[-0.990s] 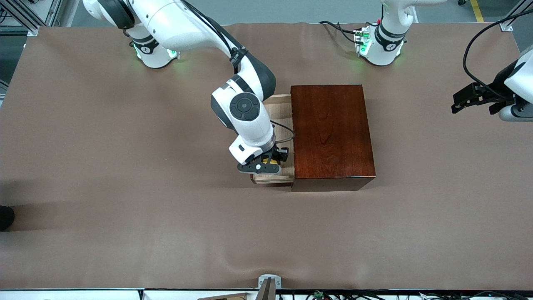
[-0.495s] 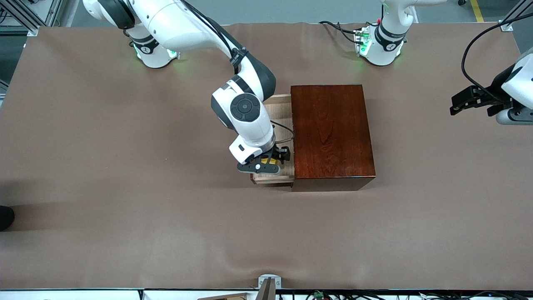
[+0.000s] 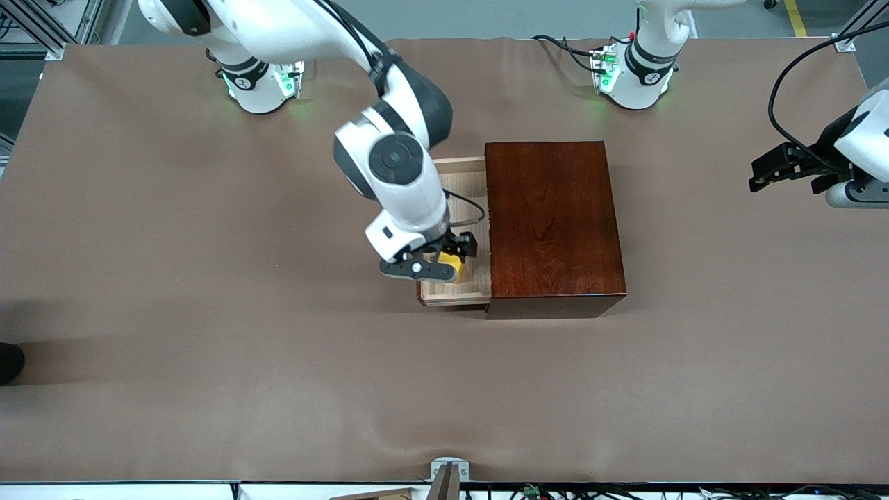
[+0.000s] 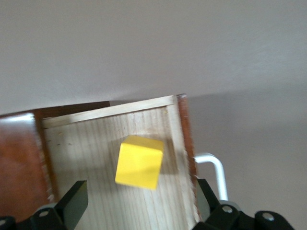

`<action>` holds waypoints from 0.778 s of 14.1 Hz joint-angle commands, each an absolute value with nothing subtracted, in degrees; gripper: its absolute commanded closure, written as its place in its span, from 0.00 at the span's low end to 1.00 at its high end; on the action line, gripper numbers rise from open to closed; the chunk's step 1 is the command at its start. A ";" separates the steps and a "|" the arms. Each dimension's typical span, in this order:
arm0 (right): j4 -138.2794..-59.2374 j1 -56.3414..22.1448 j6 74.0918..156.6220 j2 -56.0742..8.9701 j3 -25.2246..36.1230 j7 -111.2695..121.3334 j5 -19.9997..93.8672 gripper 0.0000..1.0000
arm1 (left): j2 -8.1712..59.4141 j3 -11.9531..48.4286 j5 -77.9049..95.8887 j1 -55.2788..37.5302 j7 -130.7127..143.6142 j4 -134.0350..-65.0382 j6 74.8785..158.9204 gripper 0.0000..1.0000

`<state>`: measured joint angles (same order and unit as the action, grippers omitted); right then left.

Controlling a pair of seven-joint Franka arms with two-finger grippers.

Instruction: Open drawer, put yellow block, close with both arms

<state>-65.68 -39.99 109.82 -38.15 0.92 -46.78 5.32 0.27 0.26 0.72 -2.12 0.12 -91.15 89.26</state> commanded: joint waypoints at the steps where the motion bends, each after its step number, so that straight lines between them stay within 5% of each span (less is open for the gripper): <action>1: -67.15 -37.71 103.65 -31.57 0.70 -47.46 4.57 0.00 | 0.35 0.70 1.76 -1.49 0.70 -90.35 88.42 0.00; 6: -70.03 -27.97 90.54 -21.38 0.88 -40.10 3.52 0.00 | 0.35 0.70 1.76 -1.93 3.95 -90.44 88.16 0.00; 11: -85.58 -16.81 90.79 -5.39 0.79 -26.93 0.36 0.00 | 1.41 1.93 1.85 -2.72 9.04 -90.53 88.15 0.00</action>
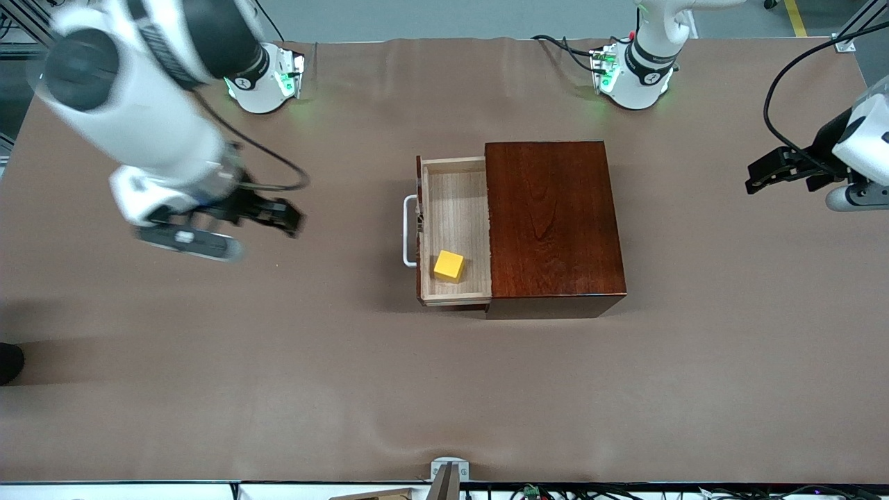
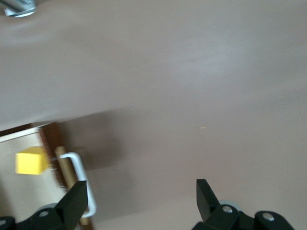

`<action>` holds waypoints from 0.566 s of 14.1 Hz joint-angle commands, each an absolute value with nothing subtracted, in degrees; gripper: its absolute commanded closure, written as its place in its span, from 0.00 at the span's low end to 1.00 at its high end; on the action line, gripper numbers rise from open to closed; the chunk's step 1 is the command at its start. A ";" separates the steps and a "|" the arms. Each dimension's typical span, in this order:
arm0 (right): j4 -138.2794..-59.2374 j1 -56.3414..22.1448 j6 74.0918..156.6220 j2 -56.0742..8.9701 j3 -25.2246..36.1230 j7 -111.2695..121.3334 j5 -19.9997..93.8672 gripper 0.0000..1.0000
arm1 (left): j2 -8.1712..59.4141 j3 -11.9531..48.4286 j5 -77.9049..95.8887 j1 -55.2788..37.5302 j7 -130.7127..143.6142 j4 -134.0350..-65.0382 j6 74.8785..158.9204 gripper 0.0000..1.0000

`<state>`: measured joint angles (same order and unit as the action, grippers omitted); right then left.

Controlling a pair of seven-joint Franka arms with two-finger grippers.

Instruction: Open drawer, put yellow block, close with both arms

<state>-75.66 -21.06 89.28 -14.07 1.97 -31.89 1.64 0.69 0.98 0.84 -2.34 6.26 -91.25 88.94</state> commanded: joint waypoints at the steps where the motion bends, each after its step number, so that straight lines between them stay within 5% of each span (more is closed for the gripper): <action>1: -86.82 -14.09 90.70 -3.53 0.79 -23.15 0.18 0.00 | 1.41 2.11 1.85 -2.72 10.62 -90.44 88.15 0.00; 8: -87.54 0.43 90.26 -0.88 0.88 -1.51 0.09 0.00 | 1.32 2.20 1.85 -3.08 16.51 -90.35 88.15 0.00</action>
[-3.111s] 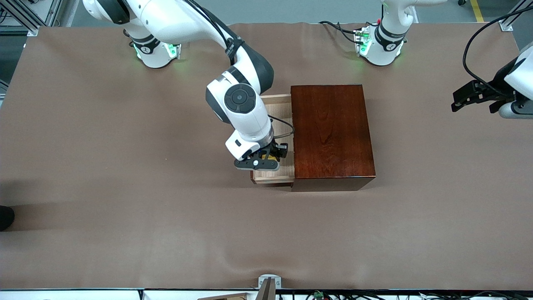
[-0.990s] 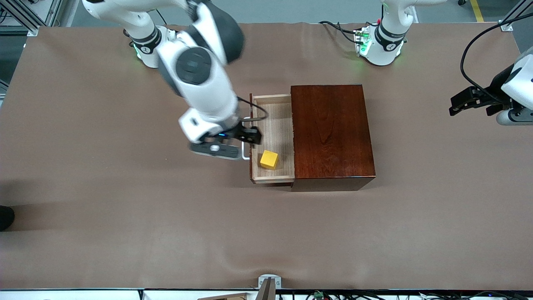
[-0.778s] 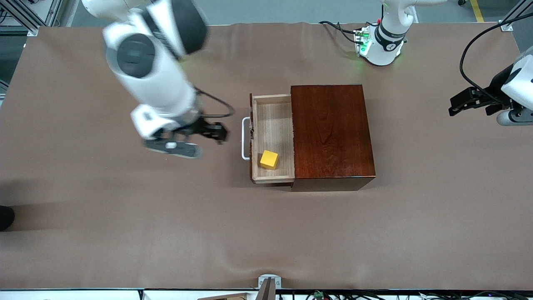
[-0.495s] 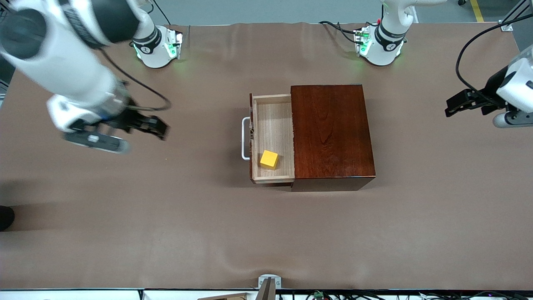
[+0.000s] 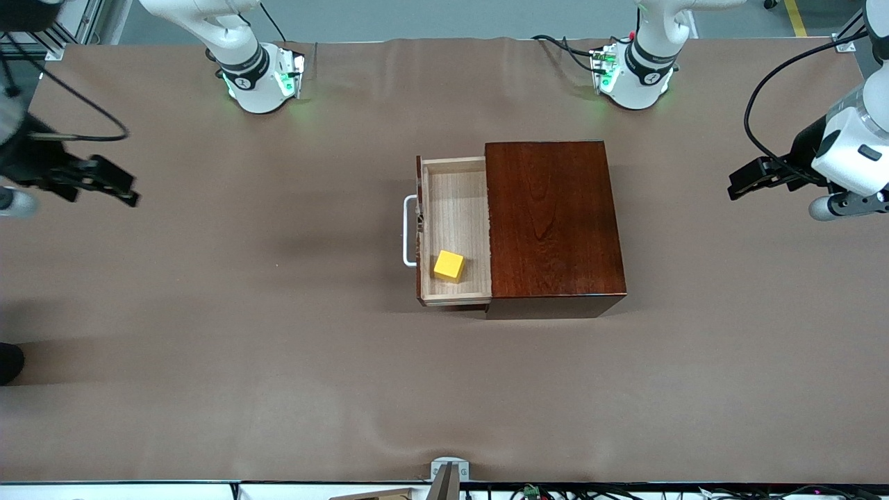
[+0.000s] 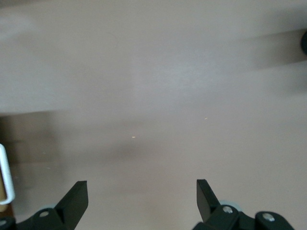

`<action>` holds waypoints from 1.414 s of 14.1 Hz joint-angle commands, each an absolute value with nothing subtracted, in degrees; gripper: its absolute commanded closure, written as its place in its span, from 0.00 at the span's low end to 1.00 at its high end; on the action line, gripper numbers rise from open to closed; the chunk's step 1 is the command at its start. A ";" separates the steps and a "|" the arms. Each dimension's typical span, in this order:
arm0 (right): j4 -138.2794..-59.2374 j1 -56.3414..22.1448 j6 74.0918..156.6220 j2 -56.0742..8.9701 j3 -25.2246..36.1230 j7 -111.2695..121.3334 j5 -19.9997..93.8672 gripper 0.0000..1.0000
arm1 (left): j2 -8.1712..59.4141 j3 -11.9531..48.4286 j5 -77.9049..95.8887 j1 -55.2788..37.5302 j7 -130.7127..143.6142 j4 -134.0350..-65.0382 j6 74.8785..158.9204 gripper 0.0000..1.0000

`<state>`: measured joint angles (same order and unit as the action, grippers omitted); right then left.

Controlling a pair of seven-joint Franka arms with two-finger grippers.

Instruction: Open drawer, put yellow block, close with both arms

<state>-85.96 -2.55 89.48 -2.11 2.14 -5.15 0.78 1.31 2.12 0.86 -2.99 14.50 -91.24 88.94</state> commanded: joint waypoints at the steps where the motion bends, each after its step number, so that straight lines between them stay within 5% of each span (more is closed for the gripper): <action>1: -87.54 1.31 90.18 -0.88 0.79 -1.23 0.09 0.00 | 1.32 2.55 2.19 -3.16 17.57 -90.26 88.15 0.00; 20: -86.04 2.20 89.03 -1.41 0.88 -2.37 0.18 0.00 | 9.56 24.86 4.92 -5.52 60.69 -83.51 89.82 0.00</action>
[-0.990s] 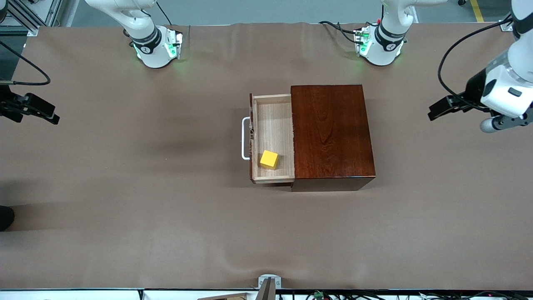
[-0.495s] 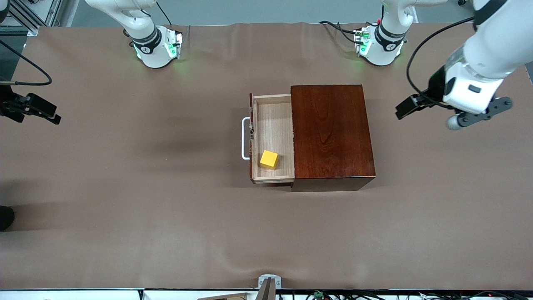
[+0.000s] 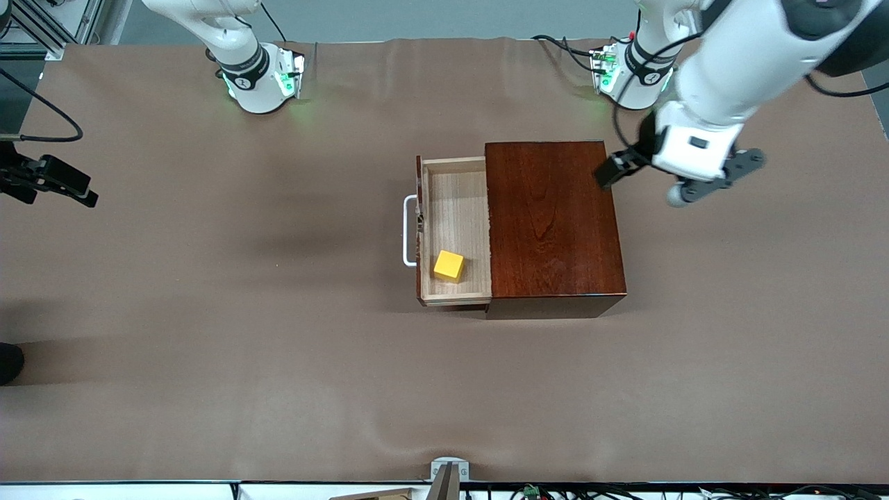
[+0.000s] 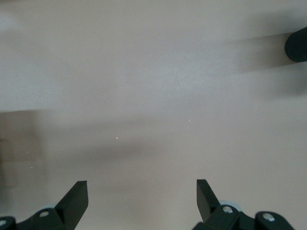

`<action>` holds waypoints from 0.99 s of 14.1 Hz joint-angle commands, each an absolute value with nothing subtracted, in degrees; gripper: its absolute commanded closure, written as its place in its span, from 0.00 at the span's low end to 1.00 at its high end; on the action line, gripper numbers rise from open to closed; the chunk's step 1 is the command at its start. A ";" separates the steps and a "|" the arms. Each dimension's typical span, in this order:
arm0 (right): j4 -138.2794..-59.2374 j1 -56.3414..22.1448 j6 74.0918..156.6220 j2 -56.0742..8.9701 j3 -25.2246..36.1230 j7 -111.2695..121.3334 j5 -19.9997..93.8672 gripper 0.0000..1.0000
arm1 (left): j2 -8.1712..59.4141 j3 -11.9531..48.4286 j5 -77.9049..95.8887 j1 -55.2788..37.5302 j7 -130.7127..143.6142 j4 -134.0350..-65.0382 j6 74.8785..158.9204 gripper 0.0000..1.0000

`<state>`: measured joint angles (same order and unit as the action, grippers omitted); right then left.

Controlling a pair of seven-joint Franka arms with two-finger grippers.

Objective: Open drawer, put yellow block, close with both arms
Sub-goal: 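Reach the left gripper over the box to the drawer front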

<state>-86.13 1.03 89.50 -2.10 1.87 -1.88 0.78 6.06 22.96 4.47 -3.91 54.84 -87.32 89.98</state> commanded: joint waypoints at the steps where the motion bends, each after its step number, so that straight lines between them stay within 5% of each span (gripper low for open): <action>1: -85.96 2.20 89.03 -1.41 0.79 -2.37 0.18 0.00 | 11.67 24.96 4.92 -8.23 65.17 -81.93 89.91 0.00; 7: -85.96 2.81 89.12 -1.41 0.79 -2.46 0.18 0.00 | 22.75 24.26 -0.44 -25.90 92.86 -77.52 101.39 0.00; 14: -85.69 2.99 89.30 -1.41 0.79 -2.37 0.35 0.00 | 29.87 23.82 -4.92 -34.00 111.50 -76.73 108.53 0.00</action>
